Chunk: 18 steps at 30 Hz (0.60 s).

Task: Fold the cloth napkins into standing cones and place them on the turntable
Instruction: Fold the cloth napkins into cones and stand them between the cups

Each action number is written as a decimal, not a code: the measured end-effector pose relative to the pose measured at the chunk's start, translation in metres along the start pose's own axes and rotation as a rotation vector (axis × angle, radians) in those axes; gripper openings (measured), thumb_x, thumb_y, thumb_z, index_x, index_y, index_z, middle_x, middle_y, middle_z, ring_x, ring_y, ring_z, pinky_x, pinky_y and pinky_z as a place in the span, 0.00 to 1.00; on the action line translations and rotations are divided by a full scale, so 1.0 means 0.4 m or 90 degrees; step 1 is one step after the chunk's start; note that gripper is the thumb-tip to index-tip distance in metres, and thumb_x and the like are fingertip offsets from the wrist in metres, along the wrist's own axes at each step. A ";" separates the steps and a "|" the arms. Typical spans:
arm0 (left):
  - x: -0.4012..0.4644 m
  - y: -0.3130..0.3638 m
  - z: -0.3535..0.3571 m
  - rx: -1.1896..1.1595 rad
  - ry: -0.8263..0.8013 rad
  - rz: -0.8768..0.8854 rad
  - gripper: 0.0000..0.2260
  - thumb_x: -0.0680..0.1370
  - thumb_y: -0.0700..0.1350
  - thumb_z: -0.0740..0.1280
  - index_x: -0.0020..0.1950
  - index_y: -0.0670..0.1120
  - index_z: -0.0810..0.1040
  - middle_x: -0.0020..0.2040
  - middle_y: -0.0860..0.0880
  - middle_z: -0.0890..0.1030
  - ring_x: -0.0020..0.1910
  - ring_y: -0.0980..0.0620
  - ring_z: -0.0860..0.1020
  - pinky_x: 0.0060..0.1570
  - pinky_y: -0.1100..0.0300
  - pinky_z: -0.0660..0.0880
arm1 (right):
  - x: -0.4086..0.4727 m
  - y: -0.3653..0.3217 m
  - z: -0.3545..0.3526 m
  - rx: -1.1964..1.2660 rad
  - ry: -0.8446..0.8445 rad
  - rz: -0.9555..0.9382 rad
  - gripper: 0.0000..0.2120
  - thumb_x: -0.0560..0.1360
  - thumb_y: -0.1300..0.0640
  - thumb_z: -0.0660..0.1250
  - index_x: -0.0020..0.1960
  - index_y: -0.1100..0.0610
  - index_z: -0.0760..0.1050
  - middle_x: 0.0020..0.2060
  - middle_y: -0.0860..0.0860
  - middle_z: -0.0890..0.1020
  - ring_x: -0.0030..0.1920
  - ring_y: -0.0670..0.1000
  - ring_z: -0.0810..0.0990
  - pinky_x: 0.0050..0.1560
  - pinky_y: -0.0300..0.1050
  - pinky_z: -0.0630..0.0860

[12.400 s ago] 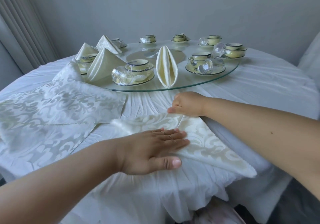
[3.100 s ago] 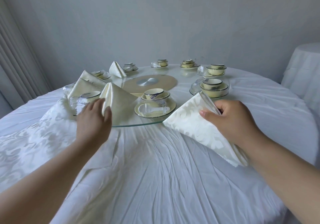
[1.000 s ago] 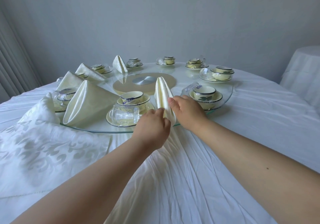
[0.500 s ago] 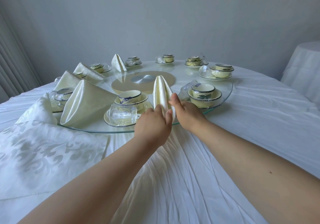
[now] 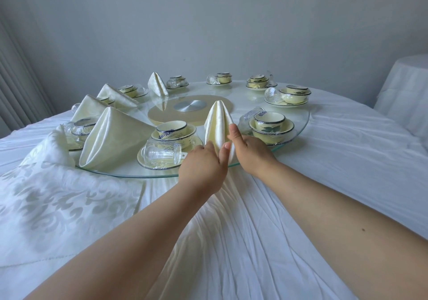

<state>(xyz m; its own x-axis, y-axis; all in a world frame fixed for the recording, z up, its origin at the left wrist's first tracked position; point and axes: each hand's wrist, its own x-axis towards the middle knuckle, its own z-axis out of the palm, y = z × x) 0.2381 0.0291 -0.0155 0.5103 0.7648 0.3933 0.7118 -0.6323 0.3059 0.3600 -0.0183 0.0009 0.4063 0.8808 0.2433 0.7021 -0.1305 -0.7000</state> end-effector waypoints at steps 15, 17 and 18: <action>-0.025 -0.032 -0.053 -0.092 -0.035 -0.028 0.30 0.79 0.64 0.41 0.49 0.45 0.74 0.44 0.42 0.78 0.47 0.42 0.76 0.41 0.53 0.70 | -0.024 -0.024 -0.019 -0.112 -0.033 0.004 0.35 0.76 0.32 0.35 0.65 0.44 0.73 0.60 0.50 0.79 0.62 0.55 0.74 0.62 0.53 0.70; -0.030 -0.026 -0.062 -0.087 -0.039 -0.029 0.26 0.80 0.63 0.41 0.43 0.48 0.70 0.41 0.44 0.77 0.44 0.44 0.75 0.40 0.53 0.71 | -0.028 -0.023 -0.015 -0.103 -0.032 0.006 0.34 0.76 0.32 0.35 0.65 0.43 0.73 0.60 0.50 0.79 0.61 0.54 0.74 0.62 0.53 0.70; -0.031 -0.025 -0.064 -0.086 -0.039 -0.030 0.25 0.80 0.63 0.41 0.43 0.49 0.70 0.41 0.44 0.77 0.43 0.44 0.75 0.40 0.53 0.70 | -0.030 -0.023 -0.015 -0.099 -0.028 0.008 0.34 0.76 0.32 0.35 0.65 0.43 0.73 0.60 0.50 0.79 0.61 0.54 0.74 0.62 0.53 0.70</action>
<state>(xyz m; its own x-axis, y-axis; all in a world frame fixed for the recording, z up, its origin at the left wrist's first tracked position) 0.2124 0.0227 -0.0013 0.5100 0.7971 0.3233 0.6659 -0.6038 0.4383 0.3524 -0.0305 0.0084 0.3923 0.8971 0.2031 0.7804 -0.2078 -0.5897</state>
